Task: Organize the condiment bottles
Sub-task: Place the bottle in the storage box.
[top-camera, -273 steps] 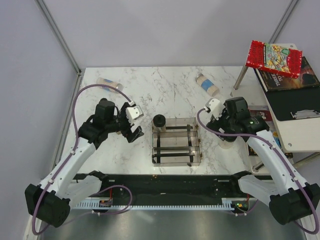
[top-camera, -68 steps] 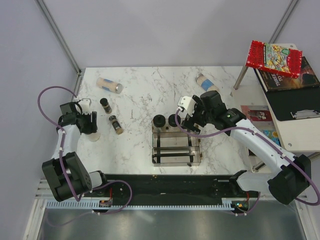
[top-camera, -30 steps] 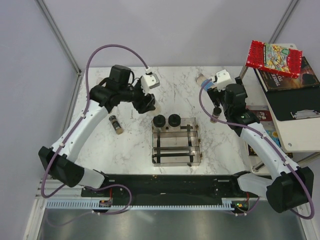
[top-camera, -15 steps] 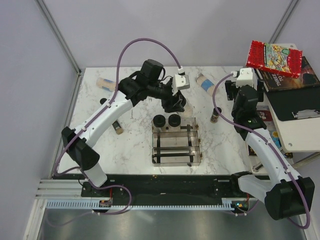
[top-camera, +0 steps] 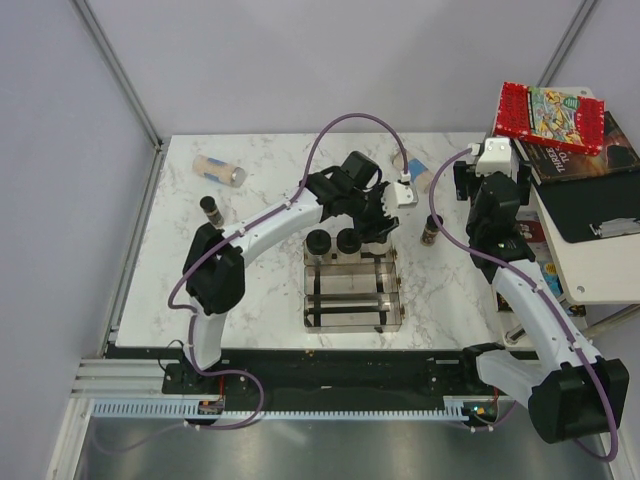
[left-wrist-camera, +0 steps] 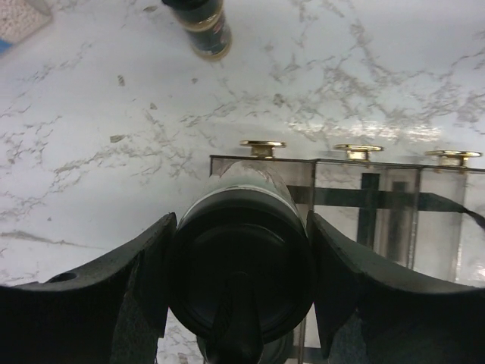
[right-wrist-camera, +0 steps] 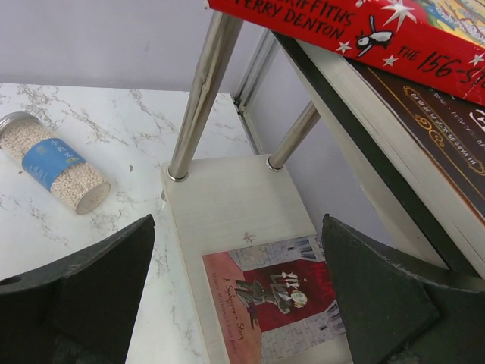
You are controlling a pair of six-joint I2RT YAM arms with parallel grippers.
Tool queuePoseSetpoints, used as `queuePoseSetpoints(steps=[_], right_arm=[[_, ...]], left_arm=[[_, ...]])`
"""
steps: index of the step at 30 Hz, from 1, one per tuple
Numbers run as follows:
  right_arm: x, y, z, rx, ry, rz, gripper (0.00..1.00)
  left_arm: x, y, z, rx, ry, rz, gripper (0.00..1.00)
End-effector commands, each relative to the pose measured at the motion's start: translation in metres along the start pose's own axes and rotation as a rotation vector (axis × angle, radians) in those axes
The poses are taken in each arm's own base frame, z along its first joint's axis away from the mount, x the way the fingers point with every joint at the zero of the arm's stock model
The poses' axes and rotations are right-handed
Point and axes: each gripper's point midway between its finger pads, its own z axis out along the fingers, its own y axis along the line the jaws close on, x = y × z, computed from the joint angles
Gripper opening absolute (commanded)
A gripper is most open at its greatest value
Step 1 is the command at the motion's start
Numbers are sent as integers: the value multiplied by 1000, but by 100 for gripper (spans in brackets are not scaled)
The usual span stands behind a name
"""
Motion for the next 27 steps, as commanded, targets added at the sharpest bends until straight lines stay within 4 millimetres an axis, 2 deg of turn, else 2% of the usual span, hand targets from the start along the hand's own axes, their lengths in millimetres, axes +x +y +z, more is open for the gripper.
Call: queuePoseSetpoints(steps=[1,5,11,14,20,27], right_arm=[[-13,-10,-2,22,-48,54,98],[-13,-8,-1,9,-46,51,98],[-14,-6,-2,-6,-51,48,98],[-13,-4,-2,-14,-51,43,98],[-13,-4,-2,-17,-49,39,98],[-15,-5,-4,-16,-53,42,98]], left_arm=[[-47,43,-7,-183,-103,121,2],[-28,49,12,-187,-57,103,2],[-11,44,26,-160,-23,75,2],[-15,39,22,-147,-38,64,2],[-34,21,2,-107,-105,42,2],[-28,10,1,-91,-100,35,2]])
